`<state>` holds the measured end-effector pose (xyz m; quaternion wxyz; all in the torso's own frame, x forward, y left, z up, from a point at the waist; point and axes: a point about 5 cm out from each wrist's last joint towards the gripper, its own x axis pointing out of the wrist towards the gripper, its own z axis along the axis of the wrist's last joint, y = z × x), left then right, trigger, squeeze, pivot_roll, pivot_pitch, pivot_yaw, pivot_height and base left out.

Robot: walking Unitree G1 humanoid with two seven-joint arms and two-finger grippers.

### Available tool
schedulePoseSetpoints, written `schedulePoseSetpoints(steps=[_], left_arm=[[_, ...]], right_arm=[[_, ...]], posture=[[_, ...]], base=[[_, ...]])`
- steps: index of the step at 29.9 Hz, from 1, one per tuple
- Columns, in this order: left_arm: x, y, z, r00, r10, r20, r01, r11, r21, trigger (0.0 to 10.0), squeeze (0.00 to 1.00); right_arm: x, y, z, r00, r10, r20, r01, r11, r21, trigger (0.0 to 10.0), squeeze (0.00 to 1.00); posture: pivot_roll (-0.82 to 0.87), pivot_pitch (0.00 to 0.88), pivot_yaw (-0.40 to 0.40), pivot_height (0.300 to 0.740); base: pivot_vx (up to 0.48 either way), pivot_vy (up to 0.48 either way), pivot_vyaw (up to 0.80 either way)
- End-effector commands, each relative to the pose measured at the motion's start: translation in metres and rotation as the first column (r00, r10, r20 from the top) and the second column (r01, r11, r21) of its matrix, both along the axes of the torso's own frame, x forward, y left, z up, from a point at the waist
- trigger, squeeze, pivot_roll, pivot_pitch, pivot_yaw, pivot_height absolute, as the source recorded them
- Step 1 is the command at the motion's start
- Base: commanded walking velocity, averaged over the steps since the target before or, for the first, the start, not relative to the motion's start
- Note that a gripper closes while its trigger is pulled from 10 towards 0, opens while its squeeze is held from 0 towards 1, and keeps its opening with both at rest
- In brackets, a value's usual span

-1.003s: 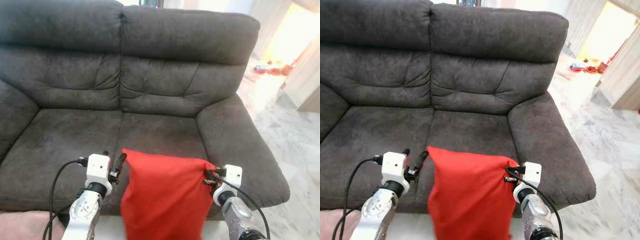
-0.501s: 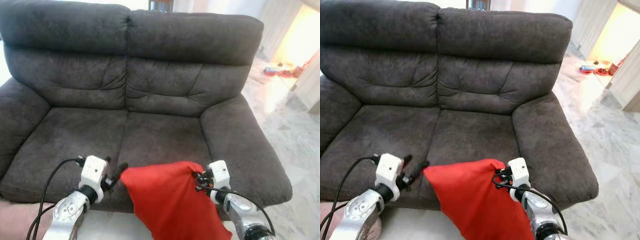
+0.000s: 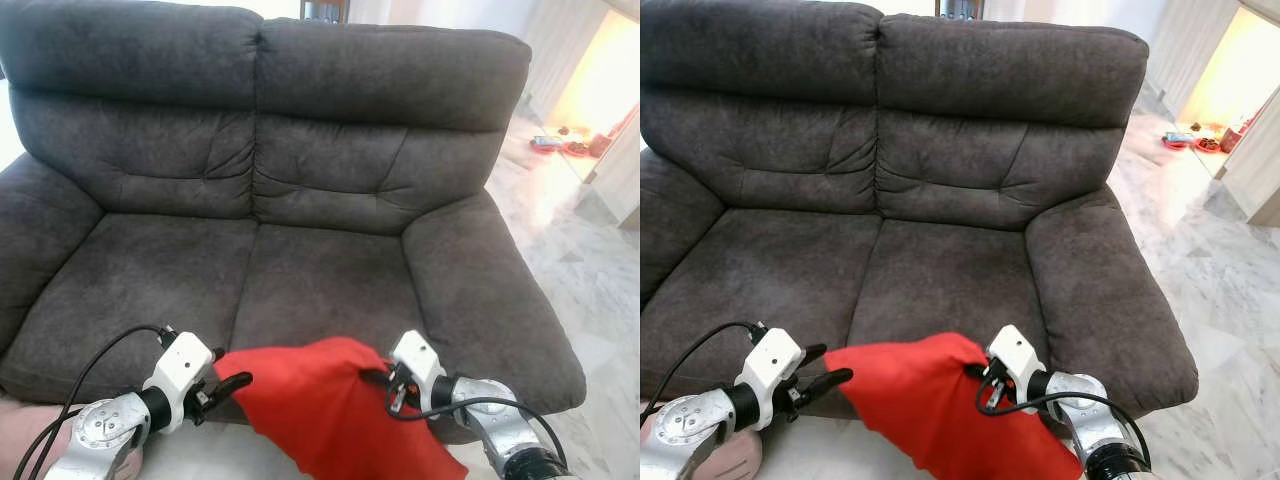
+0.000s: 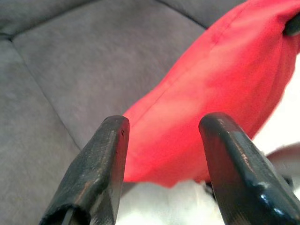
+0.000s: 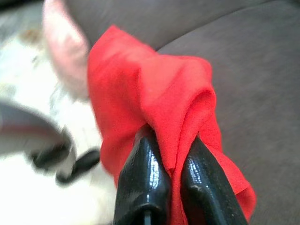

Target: Move the pillow to the sofa from floor

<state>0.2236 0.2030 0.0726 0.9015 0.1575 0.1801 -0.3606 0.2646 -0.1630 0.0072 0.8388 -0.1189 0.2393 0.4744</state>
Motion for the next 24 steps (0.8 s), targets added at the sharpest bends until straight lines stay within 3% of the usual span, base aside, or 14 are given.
schedulePoseSetpoints(steps=[1,3,11,14,18,24], left_arm=[[-0.009,-0.002,-0.004,0.996,-0.076,-0.05,0.079,0.995,0.06,10.0,0.0],[-0.015,0.003,-0.01,0.989,-0.12,-0.085,0.131,0.983,0.131,10.0,0.0],[-0.026,0.008,-0.021,0.968,-0.208,-0.144,0.238,0.939,0.247,10.0,0.0],[-0.027,0.012,-0.024,0.962,-0.246,-0.118,0.272,0.902,0.335,10.0,0.0],[-0.023,0.013,-0.022,0.961,-0.268,-0.063,0.273,0.892,0.36,10.0,0.0],[-0.028,0.016,-0.023,0.945,-0.313,-0.093,0.325,0.87,0.371,10.0,0.0]], right_arm=[[0.007,0.001,0.017,0.995,0.071,0.068,-0.072,0.997,0.016,10.0,0.0],[0.005,0.0,0.02,0.993,0.105,0.059,-0.106,0.994,0.028,10.0,0.0],[0.006,-0.002,0.031,0.982,0.177,0.069,-0.178,0.984,0.005,10.0,0.0],[0.005,0.0,0.043,0.97,0.23,0.079,-0.232,0.972,0.022,10.0,0.0],[0.002,-0.002,0.044,0.963,0.264,0.06,-0.264,0.965,-0.01,10.0,0.0],[-0.01,-0.002,0.042,0.939,0.345,-0.003,-0.345,0.938,-0.034,10.0,0.0]], posture=[[0.21,0.027,-0.108,0.74],[0.21,0.026,-0.107,0.74],[0.21,0.027,-0.106,0.74],[0.2,0.028,-0.105,0.74],[0.2,0.031,-0.104,0.74],[0.2,0.047,-0.104,0.74]], base=[[0.0,0.0,0.0],[0.0,0.0,0.0],[0.0,0.0,0.0],[0.0,0.0,0.0],[0.0,0.0,0.0],[0.0,0.0,0.0]])
